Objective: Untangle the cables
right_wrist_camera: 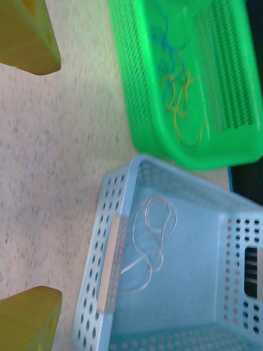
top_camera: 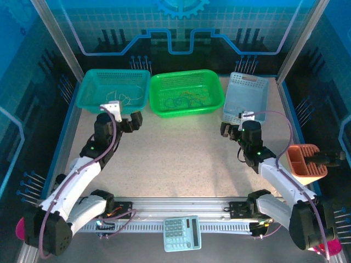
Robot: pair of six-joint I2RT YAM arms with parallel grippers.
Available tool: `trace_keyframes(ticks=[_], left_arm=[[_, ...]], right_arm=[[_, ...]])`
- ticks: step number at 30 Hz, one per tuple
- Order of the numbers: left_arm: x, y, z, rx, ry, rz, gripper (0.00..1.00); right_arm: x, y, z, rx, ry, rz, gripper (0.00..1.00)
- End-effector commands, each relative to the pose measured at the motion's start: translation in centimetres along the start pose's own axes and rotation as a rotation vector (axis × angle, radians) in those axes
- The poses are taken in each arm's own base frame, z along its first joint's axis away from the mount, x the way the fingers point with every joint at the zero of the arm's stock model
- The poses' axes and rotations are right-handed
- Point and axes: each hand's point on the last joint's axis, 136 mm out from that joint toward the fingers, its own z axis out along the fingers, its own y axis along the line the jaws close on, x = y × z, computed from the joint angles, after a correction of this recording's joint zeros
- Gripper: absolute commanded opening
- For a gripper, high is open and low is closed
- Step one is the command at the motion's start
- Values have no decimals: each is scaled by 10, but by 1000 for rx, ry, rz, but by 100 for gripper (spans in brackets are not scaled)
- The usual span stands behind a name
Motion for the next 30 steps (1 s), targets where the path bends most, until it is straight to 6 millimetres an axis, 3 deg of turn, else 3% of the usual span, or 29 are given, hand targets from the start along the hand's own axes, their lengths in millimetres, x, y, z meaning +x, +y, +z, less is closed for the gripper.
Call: trace_keyframes(ticks=[1,6,9,14,17,19,21,26,30], left_arm=[[-8,31,-3,-107,-149,29,99],[19,81,5,-304,-172,80,99],[38,93,19,-326,-147,81,99],[58,93,48,-300,-143,123,99],[70,91,61,-270,-134,131,99],[79,90,68,-250,-136,135,99],[89,86,73,-197,-133,145,99],[96,71,88,-94,-65,182,99],[97,78,95,-71,-6,127,99]], right_arm=[[-35,-23,5,133,-145,-61,100],[-23,-30,21,175,-114,-135,100],[-15,-38,30,213,-135,-154,100],[5,-44,47,224,-161,-190,100],[2,-37,53,175,-198,-205,100],[11,-39,63,146,-197,-190,100],[17,-28,68,73,-172,-215,100],[27,-17,72,-31,-170,-233,100],[27,-22,82,-85,-105,-186,100]])
